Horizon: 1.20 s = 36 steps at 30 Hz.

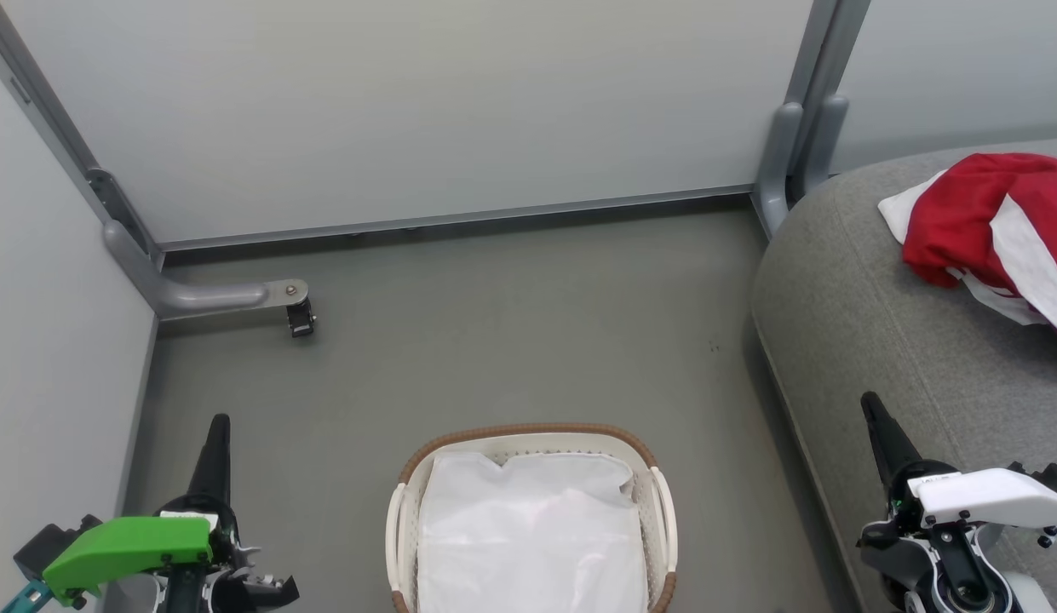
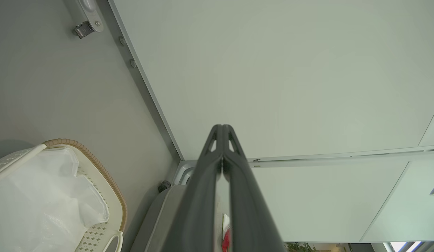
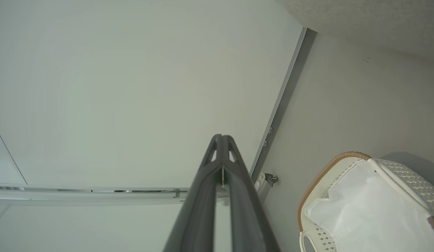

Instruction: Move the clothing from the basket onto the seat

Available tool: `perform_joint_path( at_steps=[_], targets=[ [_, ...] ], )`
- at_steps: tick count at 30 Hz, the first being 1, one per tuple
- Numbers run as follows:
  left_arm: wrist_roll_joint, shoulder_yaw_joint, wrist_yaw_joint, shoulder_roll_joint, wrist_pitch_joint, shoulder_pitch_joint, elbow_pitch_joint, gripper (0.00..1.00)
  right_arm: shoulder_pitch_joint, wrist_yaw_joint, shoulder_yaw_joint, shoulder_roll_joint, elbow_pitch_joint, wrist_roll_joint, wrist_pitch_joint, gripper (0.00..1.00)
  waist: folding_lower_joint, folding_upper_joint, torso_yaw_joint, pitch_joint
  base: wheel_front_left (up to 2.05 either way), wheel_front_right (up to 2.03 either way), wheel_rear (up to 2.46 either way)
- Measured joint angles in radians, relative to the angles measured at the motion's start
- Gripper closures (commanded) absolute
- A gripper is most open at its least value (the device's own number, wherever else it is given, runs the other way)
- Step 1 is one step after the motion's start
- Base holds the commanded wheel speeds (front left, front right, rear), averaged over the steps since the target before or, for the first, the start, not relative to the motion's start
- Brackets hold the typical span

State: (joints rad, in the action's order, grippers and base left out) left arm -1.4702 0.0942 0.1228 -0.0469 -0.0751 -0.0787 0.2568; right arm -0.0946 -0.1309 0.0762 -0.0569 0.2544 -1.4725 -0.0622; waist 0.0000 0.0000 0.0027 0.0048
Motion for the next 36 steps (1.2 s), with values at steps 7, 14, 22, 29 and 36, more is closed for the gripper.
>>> perform_joint_path(
  at_steps=[7, 14, 22, 29, 36],
  targets=[
    [-0.047, 0.005, 0.001, 0.000, -0.012, -0.006, -0.003, 1.00, -0.002, 0.000, 0.008, 0.000, -0.002, -0.048, -0.015, 1.00, 0.0000, 0.0000, -0.001, -0.001, 0.00, 0.00, 0.00],
    [-0.091, 0.012, 0.002, 0.000, -0.027, -0.015, -0.007, 1.00, -0.004, 0.000, 0.016, 0.000, -0.006, -0.095, -0.027, 1.00, 0.0000, 0.0000, -0.002, -0.001, 0.00, 0.00, 0.00],
    [-0.140, 0.020, 0.005, 0.000, -0.039, -0.024, -0.010, 1.00, -0.008, 0.000, 0.025, 0.000, -0.008, -0.146, -0.043, 1.00, 0.0000, 0.0000, -0.003, -0.002, 0.00, 0.00, 0.00],
    [-0.141, 0.020, 0.006, 0.000, -0.039, -0.026, -0.011, 1.00, -0.009, 0.000, 0.026, 0.001, -0.009, -0.147, -0.043, 1.00, 0.0000, 0.0000, -0.003, -0.002, 0.00, 0.00, 0.00],
    [-0.141, 0.020, 0.006, 0.000, -0.039, -0.026, -0.011, 1.00, -0.009, 0.000, 0.027, 0.001, -0.009, -0.147, -0.044, 1.00, 0.0000, 0.0000, -0.003, -0.002, 0.00, 0.00, 0.00]
  ],
)
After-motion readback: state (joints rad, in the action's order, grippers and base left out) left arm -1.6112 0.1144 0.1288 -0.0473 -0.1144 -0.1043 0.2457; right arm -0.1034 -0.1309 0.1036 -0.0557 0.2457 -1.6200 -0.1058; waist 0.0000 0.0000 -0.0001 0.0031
